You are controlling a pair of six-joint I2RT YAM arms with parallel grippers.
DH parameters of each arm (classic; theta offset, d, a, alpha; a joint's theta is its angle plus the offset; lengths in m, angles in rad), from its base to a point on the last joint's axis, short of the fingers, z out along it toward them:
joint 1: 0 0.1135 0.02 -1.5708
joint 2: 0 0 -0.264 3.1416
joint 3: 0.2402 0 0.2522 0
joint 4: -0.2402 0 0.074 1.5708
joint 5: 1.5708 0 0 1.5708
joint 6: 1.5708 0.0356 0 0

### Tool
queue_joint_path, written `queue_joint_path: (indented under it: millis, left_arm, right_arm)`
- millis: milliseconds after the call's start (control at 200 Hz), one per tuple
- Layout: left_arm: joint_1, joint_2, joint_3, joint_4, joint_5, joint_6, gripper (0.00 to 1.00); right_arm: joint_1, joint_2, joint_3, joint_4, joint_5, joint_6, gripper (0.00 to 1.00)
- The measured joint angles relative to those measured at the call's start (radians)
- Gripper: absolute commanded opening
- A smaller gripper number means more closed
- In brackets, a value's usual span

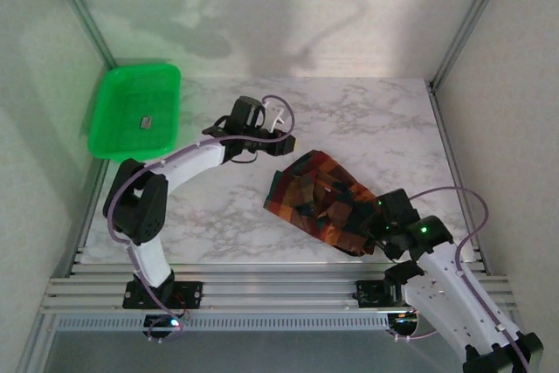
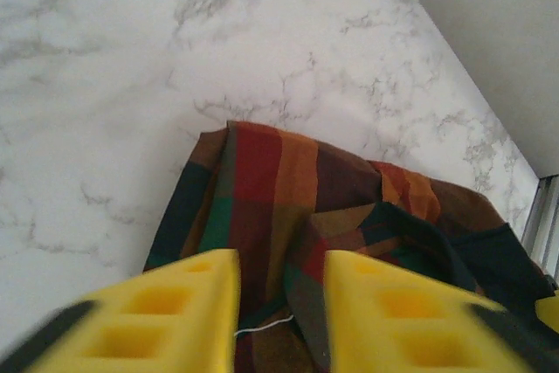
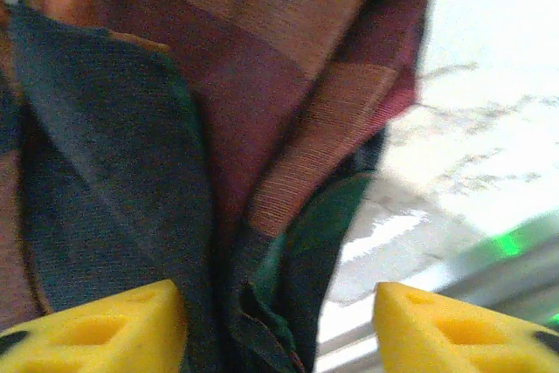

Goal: Fold and stack the long sleeve shirts

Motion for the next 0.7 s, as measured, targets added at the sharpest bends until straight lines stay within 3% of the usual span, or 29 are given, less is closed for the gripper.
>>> queue_joint_path:
  millis: [75, 215, 350, 501, 701]
  left_arm:
    - [0.004, -0.007, -0.038, 0.002, -0.005, -0.018, 0.75]
    - [0.052, -0.045, -0.142, -0.009, -0.011, -0.064, 0.82]
    - [0.103, -0.055, -0.191, -0.011, 0.009, -0.105, 0.83]
    - [0.103, -0.021, -0.192, 0.019, 0.06, -0.142, 0.83]
    - [0.08, 0.095, -0.185, 0.027, 0.091, -0.159, 0.79]
  right_arm:
    - [0.0, 0.002, 0.044, -0.058, 0.018, 0.003, 0.66]
    - [0.0, 0.046, 0.192, -0.096, 0.053, -0.04, 0.67]
    - [0.0, 0.195, 0.286, -0.071, 0.055, -0.145, 0.63]
    - [0.0, 0.37, 0.285, 0.001, 0.053, -0.238, 0.61]
    - [0.0, 0.409, 0.218, 0.075, 0.055, -0.285, 0.59]
